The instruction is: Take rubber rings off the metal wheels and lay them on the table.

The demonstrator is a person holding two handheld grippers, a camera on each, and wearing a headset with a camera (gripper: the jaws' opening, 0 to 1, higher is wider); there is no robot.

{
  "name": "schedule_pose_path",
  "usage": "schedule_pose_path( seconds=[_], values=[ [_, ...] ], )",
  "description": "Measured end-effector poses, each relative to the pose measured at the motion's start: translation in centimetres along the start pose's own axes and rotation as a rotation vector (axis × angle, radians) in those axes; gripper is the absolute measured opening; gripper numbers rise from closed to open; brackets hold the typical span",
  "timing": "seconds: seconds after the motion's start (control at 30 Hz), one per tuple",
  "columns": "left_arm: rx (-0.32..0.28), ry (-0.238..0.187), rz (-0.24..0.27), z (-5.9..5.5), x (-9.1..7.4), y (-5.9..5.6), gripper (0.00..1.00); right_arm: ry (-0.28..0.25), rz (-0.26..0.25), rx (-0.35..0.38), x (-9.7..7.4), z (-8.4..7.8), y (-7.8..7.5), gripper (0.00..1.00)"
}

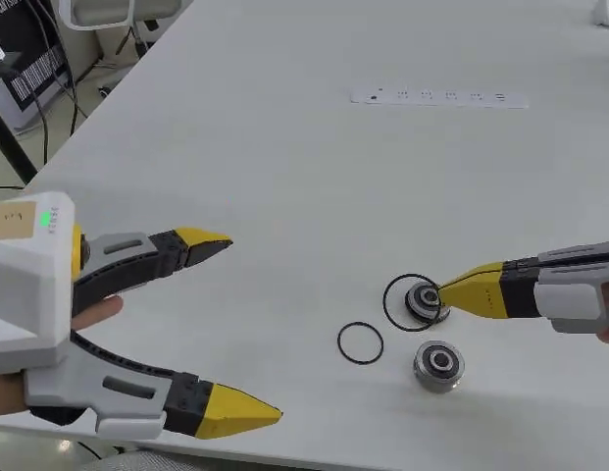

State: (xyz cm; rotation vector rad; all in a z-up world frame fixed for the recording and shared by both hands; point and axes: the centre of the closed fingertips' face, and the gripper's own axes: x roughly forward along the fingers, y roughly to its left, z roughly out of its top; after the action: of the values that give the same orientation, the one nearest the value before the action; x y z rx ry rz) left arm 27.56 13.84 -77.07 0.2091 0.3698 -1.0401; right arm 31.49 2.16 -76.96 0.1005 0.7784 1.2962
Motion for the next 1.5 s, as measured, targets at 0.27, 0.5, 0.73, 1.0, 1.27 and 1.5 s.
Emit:
schedule_pose_path(
  seconds=[0.27, 0.5, 0.73, 1.0, 1.27, 1.5],
  values=[
    [-0.050, -0.014, -0.005, -0.4, -0.2, -0.5, 0.97, 0.030, 0.015, -0.008, 1.4, -0.3, 0.2, 0.00],
    [-0.059, -0.022, -0.010, -0.3, 0.0, -0.8, 0.97, 0.067, 0.010, -0.013, 2.6, -1.1, -0.3, 0.00],
    [-0.065, -0.015, -0.013, -0.7, 0.0, -1.1, 0.96, 0.107, 0.000, -0.014, 3.8, -2.1, -0.9, 0.00],
    [-0.069, -0.007, -0.009, -1.0, -0.2, -1.1, 0.95, 0.137, -0.019, -0.006, 4.6, -2.8, -1.7, 0.00],
    [-0.073, 0.000, -0.008, -1.2, -0.2, -1.1, 0.94, 0.166, -0.051, 0.001, 5.1, -3.7, -2.9, 0.00],
    [-0.072, 0.011, -0.008, -1.5, -0.3, -1.1, 0.94, 0.185, -0.095, 0.006, 5.2, -4.3, -4.1, 0.00]
  ],
)
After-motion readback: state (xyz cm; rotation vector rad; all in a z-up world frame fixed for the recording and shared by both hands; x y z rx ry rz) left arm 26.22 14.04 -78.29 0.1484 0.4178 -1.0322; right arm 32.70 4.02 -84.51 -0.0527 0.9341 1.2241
